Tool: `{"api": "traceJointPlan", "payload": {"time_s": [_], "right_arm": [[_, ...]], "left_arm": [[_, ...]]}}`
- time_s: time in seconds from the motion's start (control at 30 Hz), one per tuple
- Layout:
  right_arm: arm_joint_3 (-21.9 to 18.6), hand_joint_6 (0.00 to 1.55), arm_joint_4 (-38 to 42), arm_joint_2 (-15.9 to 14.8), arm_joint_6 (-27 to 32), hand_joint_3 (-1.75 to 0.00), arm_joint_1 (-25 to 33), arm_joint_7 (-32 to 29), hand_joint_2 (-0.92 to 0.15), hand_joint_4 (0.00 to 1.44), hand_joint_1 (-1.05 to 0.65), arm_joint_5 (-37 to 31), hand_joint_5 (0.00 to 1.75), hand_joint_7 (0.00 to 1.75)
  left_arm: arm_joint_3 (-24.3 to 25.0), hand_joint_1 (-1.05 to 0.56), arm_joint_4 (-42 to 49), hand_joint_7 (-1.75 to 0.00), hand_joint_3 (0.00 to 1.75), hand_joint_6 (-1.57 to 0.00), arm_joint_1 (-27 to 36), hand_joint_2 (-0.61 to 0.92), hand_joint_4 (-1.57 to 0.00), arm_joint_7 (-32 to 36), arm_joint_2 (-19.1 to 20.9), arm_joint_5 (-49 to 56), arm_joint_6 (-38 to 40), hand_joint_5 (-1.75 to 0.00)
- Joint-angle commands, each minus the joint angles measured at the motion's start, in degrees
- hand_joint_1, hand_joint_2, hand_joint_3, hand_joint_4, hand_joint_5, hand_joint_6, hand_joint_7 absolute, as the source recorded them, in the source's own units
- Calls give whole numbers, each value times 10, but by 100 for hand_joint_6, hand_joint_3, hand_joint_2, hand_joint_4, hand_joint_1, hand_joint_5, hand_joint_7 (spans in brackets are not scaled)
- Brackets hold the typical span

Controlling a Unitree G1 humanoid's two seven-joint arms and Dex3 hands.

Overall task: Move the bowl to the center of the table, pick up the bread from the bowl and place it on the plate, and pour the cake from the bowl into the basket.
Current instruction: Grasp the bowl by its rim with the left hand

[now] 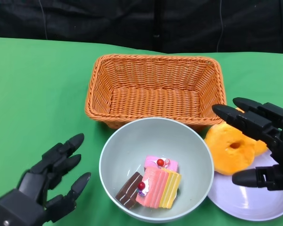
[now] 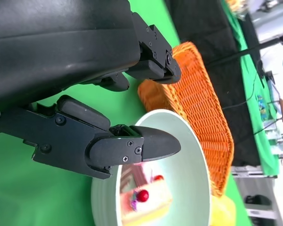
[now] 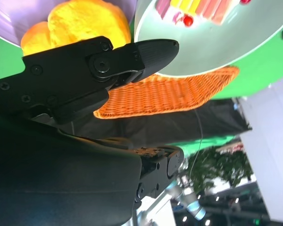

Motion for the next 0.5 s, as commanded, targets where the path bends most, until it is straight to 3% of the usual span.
{"api": "traceJointPlan", "payload": {"time_s": [0.03, 0.2, 0.23, 0.27, 0.37, 0.5], "right_arm": [[-3, 33, 24, 13, -14, -22, -8, -35, -92, 34, -50, -12, 16, 9], [-2, 35, 32, 15, -20, -23, -9, -45, -92, 35, -50, -17, 17, 9], [-8, 35, 60, 28, -47, -23, -10, -60, -92, 35, -50, 17, 17, 8], [-13, 52, 88, 40, -76, -19, -10, -72, -92, 55, -40, 50, 27, 15], [-21, 73, 134, 67, -117, -16, -8, -82, -92, 79, -33, 124, 40, 20], [-23, 89, 150, 95, -144, -16, 10, -75, -92, 96, -29, 192, 48, 23]], "left_arm": [[-2, -64, -25, -2, 43, -42, 16, 92, -29, 14, 27, 50, -20, -34], [-3, -63, -29, -2, 42, -42, 19, 92, -28, 16, 28, 63, -22, -34], [-3, -63, -47, -2, 42, -42, 22, 92, -28, 29, 50, 115, -45, -35], [-2, -56, -59, -1, 34, -42, 22, 92, -29, 42, 73, 167, -71, -36], [0, -50, -69, -2, 26, -43, 15, 92, -29, 61, 114, 249, -119, -38], [2, -50, -49, -3, 21, -46, -2, 92, -30, 78, 155, 281, -185, -40]]}}
